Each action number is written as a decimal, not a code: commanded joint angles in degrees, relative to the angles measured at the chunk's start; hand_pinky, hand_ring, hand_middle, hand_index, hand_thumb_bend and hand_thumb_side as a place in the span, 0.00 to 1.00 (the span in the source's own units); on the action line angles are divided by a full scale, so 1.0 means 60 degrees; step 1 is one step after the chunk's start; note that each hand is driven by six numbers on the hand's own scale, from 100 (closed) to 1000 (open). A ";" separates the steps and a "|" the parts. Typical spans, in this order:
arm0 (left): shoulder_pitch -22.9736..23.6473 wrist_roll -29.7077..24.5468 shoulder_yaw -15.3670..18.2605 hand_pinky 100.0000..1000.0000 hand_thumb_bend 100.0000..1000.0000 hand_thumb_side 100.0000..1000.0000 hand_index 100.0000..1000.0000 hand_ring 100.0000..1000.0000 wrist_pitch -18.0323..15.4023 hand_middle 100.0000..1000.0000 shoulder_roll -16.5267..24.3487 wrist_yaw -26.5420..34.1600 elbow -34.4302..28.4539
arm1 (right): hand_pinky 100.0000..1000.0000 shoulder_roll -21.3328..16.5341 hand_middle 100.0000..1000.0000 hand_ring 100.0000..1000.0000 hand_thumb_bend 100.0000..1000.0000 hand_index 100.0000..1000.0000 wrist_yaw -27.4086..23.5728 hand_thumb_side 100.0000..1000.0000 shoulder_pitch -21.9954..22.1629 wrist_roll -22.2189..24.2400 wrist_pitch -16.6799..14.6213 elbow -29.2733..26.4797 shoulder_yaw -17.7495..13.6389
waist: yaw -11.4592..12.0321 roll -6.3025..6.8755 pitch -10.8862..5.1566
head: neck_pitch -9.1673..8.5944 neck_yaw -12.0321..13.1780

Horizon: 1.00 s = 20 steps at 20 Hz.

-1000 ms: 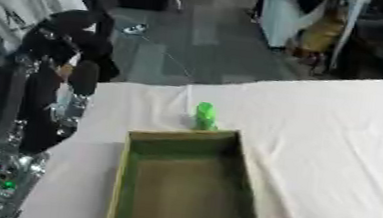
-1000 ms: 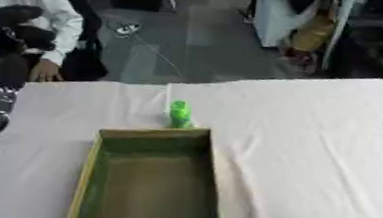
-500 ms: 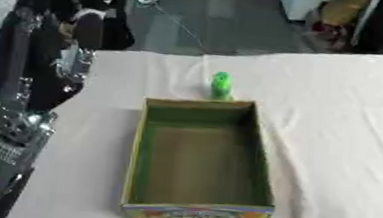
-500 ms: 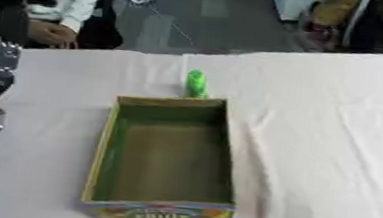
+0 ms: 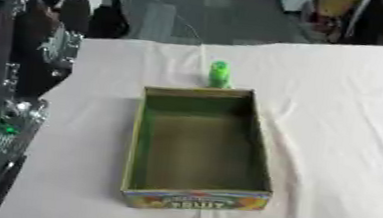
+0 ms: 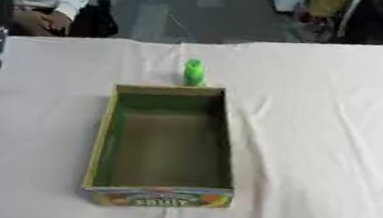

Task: Pick up objects on the table and place them in the box.

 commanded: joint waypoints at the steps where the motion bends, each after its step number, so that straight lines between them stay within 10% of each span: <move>1: -0.0129 -0.0049 0.0049 0.62 0.26 0.56 0.80 0.61 -0.0024 0.76 0.0230 0.0030 -0.0169 | 0.34 -0.0573 0.75 0.66 0.25 0.88 -0.0140 0.58 -0.0557 0.1208 -0.0012 0.0607 0.0189 | 0.0026 -0.0048 -0.0056 | 0.0041 -0.0118; 10: -0.0241 -0.0111 -0.0005 0.62 0.26 0.56 0.80 0.61 -0.0048 0.76 0.0172 0.0070 -0.0169 | 0.61 -0.0167 0.84 0.80 0.22 0.95 -0.0055 0.71 -0.2096 0.3861 -0.0755 0.3295 0.0940 | 0.0121 -0.0028 0.0039 | -0.0150 -0.0217; 20: -0.0575 -0.0180 -0.0072 0.62 0.27 0.56 0.80 0.62 -0.0104 0.76 0.0017 0.0183 -0.0169 | 0.65 0.0612 0.85 0.81 0.23 0.96 0.0539 0.74 -0.2917 0.4925 -0.1422 0.5530 0.1137 | 0.0396 -0.0022 0.0134 | -0.0450 -0.0305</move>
